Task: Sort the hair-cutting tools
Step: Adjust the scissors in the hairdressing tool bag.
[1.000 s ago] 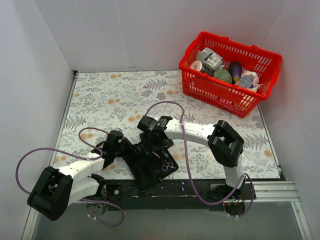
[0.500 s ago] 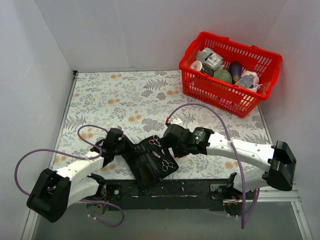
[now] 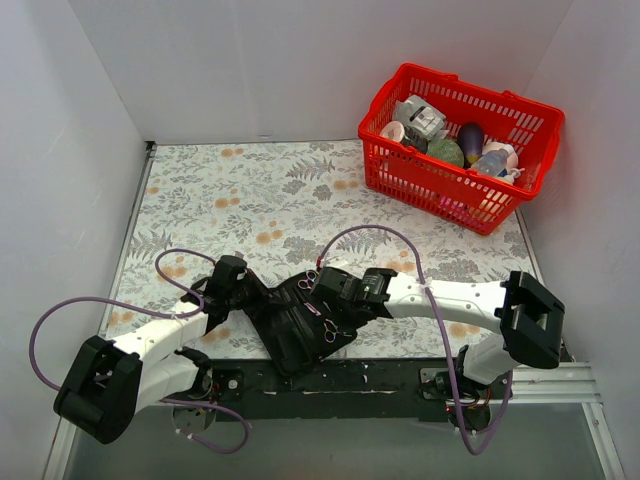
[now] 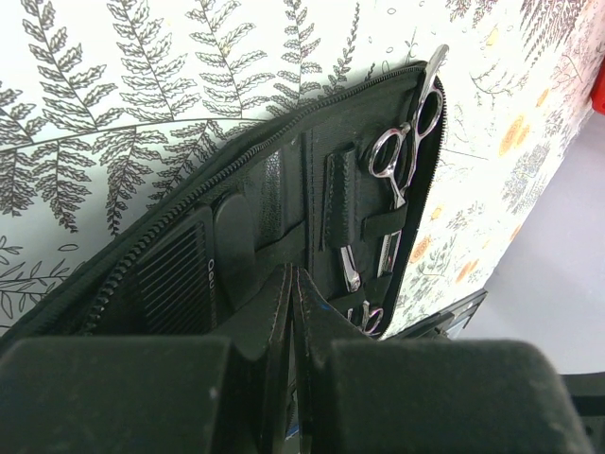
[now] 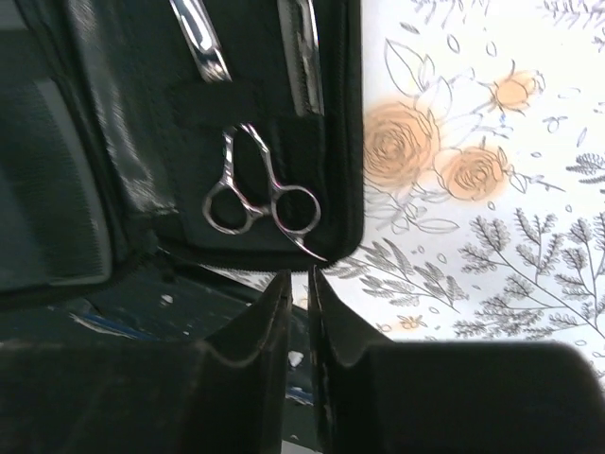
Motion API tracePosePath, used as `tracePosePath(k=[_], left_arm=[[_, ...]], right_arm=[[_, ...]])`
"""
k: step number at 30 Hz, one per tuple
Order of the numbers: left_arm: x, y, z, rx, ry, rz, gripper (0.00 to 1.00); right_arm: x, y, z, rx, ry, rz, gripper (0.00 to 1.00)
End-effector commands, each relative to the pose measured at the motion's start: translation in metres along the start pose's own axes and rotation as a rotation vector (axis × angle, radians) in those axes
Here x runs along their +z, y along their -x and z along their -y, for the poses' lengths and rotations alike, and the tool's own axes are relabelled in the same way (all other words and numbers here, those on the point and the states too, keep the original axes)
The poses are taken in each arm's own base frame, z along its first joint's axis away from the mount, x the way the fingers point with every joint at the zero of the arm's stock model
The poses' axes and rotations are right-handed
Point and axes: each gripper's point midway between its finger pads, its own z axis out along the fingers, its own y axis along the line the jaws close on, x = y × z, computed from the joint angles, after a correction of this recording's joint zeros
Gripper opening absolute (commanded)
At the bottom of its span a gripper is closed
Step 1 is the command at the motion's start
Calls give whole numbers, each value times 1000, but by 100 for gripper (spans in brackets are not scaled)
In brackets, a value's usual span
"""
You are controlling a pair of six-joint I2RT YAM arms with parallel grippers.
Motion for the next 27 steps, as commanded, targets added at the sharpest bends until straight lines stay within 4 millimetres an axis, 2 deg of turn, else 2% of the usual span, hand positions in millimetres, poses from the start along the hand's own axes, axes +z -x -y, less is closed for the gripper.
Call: tracePosePath(k=[1,4,9,11,27], left_arm=[[-3,7,11,25,-15,24,0],[-2,7,10,28,-11,25,0],[-2,6,8,26,-8,23,0],[-2,6,7,24,-5,23,0],[-2,4,7,27,-14,18,0]], right_arm=[[-7,31,-19,-16,22,72,19],[-2,30,-22,-24,22,51,27],[4,24,-31,-32,46,21,30],[6,20,-33,-35,48,8,36],[28,2,-33,-33,17,-42,38]])
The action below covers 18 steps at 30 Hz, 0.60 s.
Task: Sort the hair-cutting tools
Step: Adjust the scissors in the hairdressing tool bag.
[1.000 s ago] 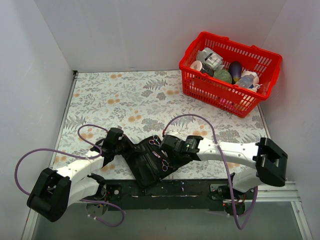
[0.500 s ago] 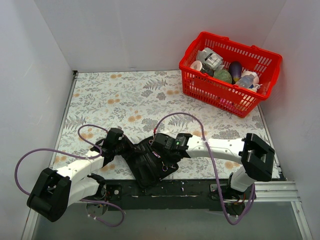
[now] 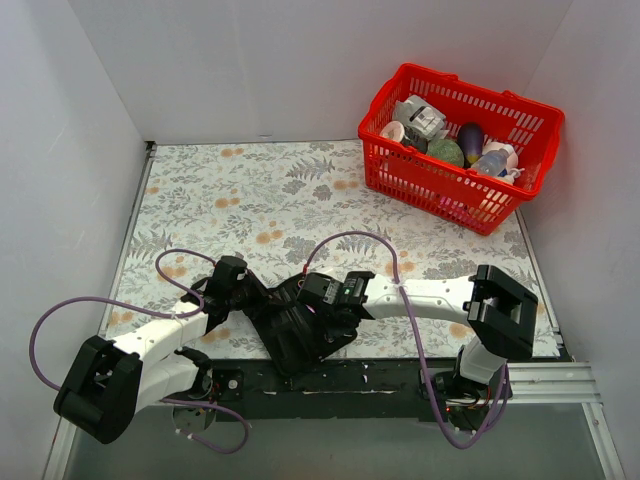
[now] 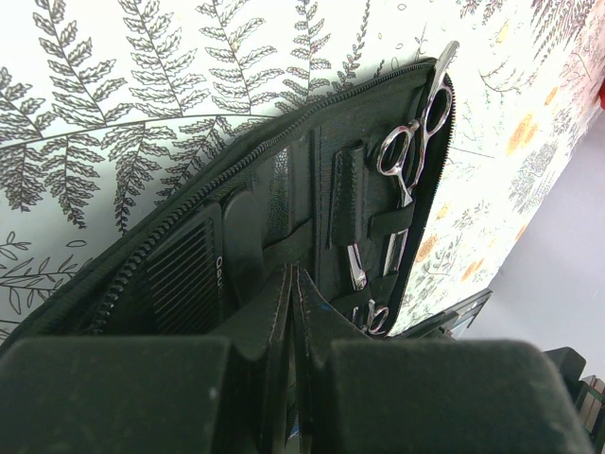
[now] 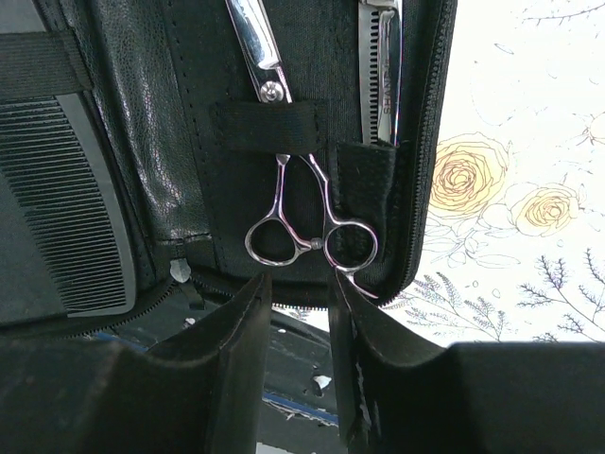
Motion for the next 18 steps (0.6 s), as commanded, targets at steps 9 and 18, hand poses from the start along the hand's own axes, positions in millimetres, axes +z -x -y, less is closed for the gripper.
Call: tracePosePath(k=[9,18], left_arm=[[-2,5,9,27,-23,19,0],[0,6,9,28,-18,20,0]], right_arm=[[15,0,-3,3,-14,-1,41],[15,2,11,16,-51,6,42]])
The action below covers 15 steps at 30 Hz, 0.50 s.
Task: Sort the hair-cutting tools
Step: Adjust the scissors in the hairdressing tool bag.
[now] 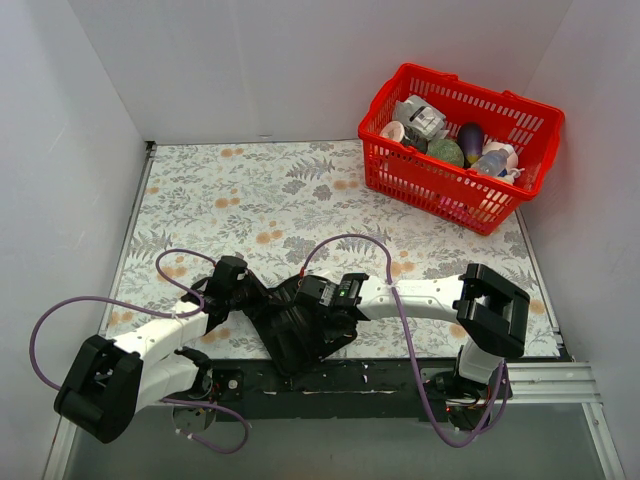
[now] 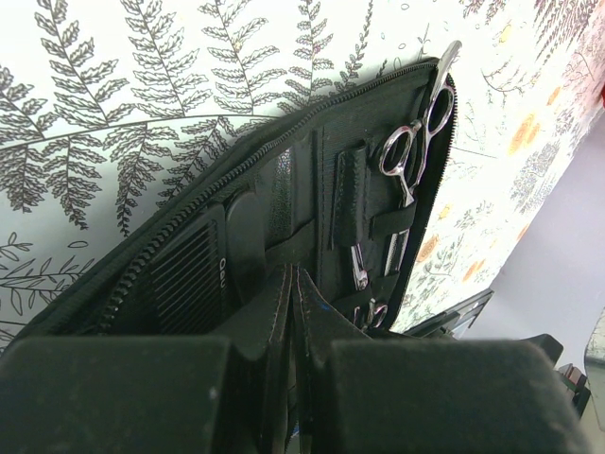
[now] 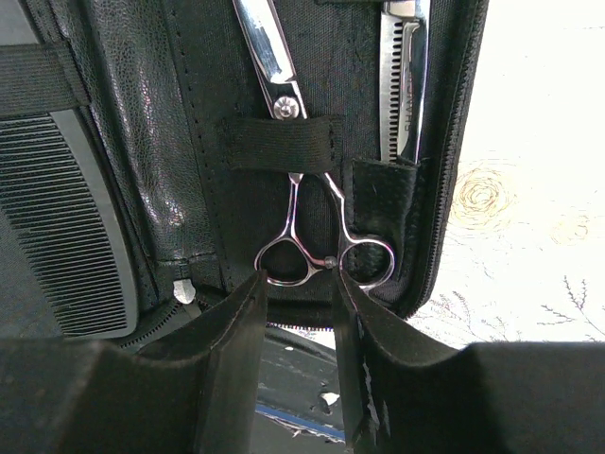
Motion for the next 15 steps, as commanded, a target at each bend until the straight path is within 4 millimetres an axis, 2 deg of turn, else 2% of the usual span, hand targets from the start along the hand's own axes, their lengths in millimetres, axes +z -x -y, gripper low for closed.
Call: tracePosePath(k=[1,7,15], left_arm=[[0,6,10,26,-21,22,0],[1,7,11,27,-21,20,0],[1,7,12,30,-20,18,0]], right_arm=[[2,3,15,14,-50,19,42],[-5,11,19,15,-62,38,42],[-2,7,23,13,-72,24,42]])
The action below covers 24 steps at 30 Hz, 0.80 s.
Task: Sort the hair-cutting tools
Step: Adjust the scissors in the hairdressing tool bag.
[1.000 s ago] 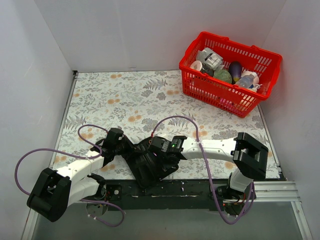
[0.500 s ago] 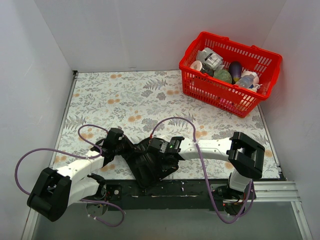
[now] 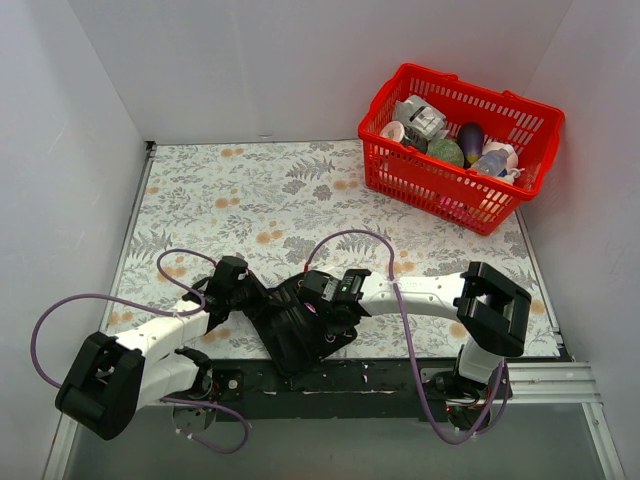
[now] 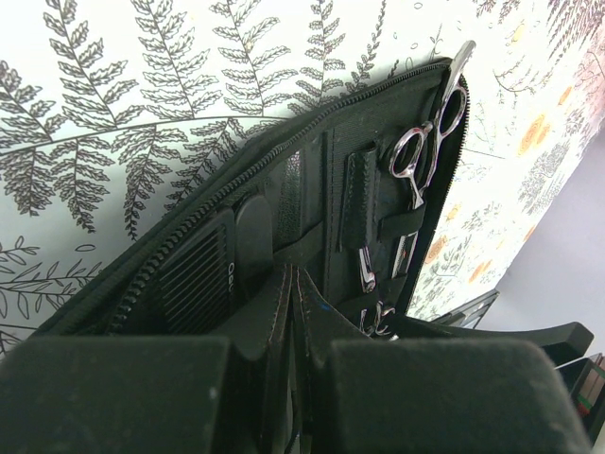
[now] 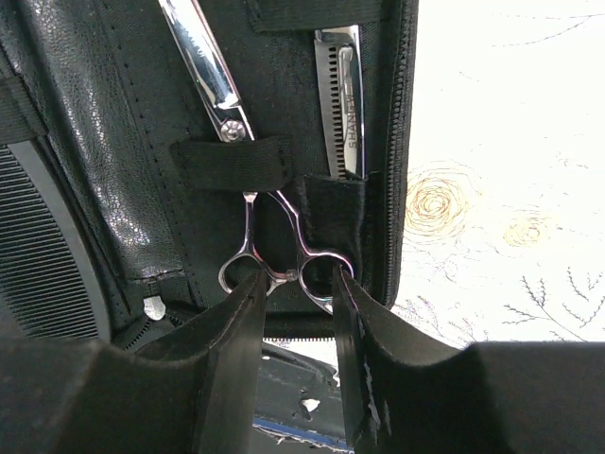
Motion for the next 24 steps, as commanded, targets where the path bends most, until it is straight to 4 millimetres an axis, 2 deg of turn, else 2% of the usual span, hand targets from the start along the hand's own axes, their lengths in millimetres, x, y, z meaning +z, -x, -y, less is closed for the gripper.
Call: tracePosePath(k=[1,6,11,18,24], left_arm=[[-1,8,15,25,-32,25,0],[-1,7,13,23,-29,25,0],[-1,7,11,21,-27,26,0],[-1,6,10,22,-29,24,0],[-1,5,9,20,-29,22,0]], right_arm=[[-1,0,11,0,-37,8,42],[7,-6,9,2,-26,-17,41],[13,-11,-3,-19,-5,-42,39],[16,-6,-13,-61,-27,-54,22],[16,8,-24,-76,-22,-41,9]])
